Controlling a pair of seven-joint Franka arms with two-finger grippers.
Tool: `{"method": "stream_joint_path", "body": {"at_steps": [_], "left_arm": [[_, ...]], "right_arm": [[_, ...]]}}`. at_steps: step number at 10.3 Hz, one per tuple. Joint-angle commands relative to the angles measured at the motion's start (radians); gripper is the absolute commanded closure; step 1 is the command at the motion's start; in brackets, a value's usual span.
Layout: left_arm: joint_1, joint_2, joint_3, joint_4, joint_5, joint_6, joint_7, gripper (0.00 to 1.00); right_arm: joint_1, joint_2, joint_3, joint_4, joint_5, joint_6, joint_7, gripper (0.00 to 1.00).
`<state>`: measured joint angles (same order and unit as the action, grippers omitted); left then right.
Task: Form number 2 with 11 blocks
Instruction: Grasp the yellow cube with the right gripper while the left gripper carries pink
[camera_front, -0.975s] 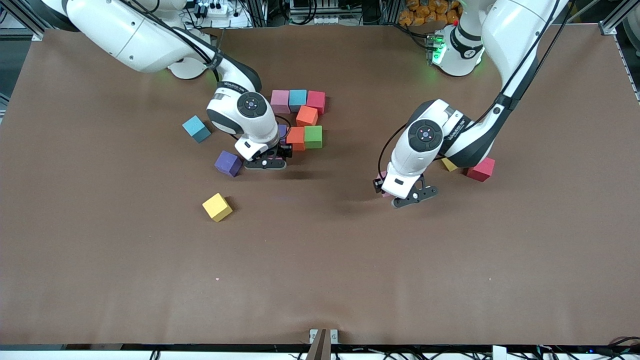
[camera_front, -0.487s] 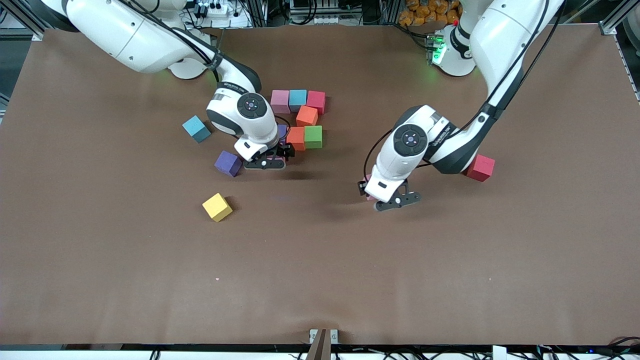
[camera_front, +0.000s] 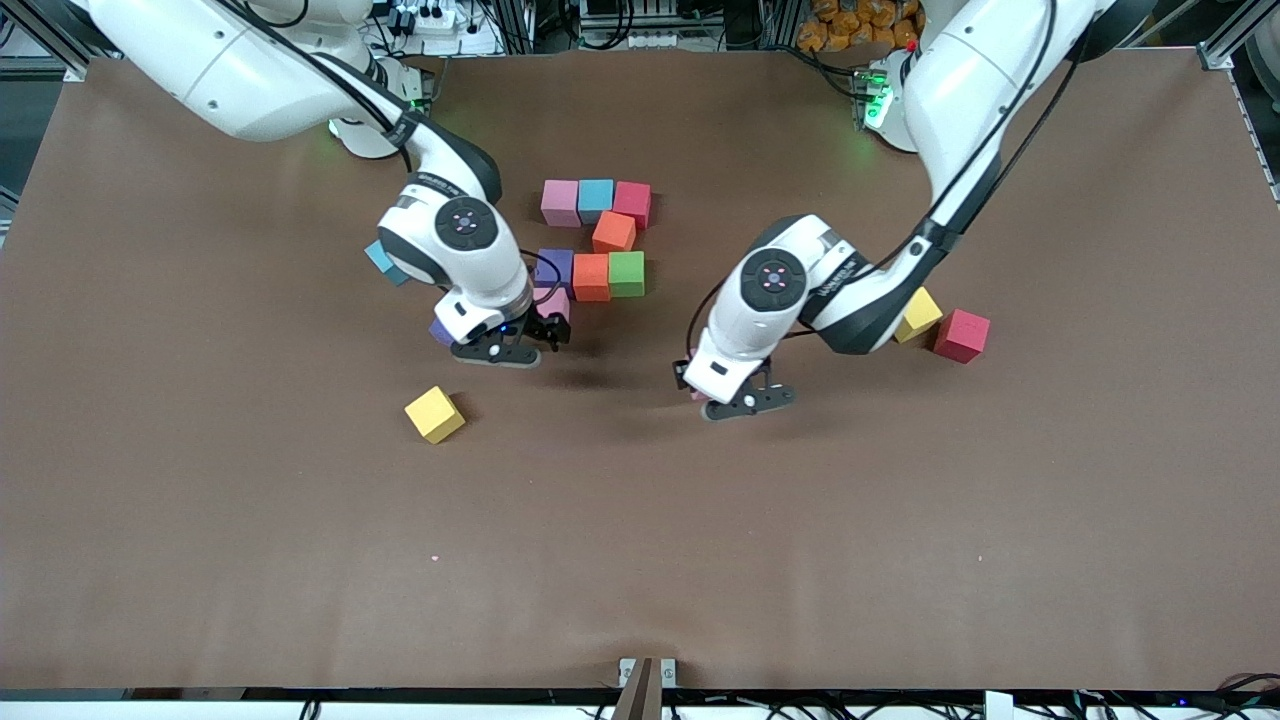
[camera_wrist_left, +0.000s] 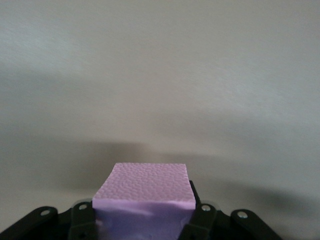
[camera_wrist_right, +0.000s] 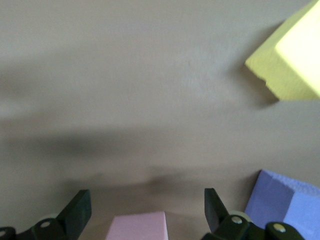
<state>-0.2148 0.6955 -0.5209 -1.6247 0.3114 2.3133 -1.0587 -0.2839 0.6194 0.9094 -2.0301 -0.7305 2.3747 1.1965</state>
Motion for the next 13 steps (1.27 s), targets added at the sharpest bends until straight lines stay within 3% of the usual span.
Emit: {"method": "stream_joint_path", "body": {"at_steps": [1,3,9,13], "left_arm": [[-0.121,0.047,0.077,0.101,0.005,-0.018,-0.056,0.53],[-0.216,0.094,0.149,0.179,0.002,-0.020,-0.090,0.53],[-0.429,0.225,0.304,0.374,-0.005,0.009,-0.220,0.53],[-0.474,0.239,0.318,0.390,-0.003,0.067,-0.254,0.53]], "right_arm": [[-0.107,-0.017,0.080,0.022,0.019,-0.011,-0.029,0.00],[-0.162,-0.023,0.086,0.054,0.008,-0.018,-0.174,0.00],[-0.202,-0.015,-0.052,0.102,0.006,-0.020,-0.566,0.00],[-0.193,0.019,-0.087,0.094,0.008,-0.014,-0.818,0.00]]}}
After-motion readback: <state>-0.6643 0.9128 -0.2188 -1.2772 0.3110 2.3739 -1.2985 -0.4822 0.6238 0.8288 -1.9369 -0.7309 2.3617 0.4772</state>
